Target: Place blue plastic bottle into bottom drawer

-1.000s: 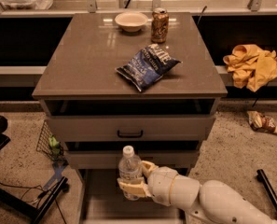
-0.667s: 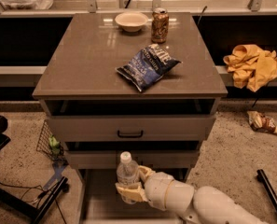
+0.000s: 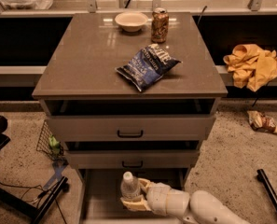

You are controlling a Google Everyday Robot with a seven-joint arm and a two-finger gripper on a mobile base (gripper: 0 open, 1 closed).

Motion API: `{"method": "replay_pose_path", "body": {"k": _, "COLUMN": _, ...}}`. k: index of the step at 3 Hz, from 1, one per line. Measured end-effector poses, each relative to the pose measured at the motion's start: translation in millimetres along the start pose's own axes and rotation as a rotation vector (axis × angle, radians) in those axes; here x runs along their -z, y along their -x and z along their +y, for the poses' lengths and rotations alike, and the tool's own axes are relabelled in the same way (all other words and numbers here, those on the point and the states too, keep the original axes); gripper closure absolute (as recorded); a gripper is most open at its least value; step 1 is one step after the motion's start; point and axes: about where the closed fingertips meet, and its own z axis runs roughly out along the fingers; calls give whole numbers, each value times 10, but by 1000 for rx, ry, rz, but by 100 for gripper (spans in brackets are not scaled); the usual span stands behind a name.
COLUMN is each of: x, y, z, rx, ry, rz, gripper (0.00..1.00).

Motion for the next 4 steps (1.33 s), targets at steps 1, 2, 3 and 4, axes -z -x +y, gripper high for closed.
{"method": "replay_pose_path", "body": {"k": 1, "x": -174, "y": -584, "z": -122, "rx": -16, "ry": 104, "rz": 17, "gripper": 100}}
{"method": "replay_pose_path", "body": {"k": 2, "x": -357, "y": -1066, "z": -240, "rx": -56, "ry": 166, "rz": 39, "gripper": 100}}
{"method": "replay_pose_path", "body": {"k": 3, "x": -556, "y": -1373, "z": -354, "rx": -113, "ry": 188, "rz": 55, "gripper": 100}}
{"method": "replay_pose_path", "body": {"k": 4, "x": -606, "y": -1434, "z": -411, "rx": -123, "ry": 187, "rz": 58, "gripper": 100}}
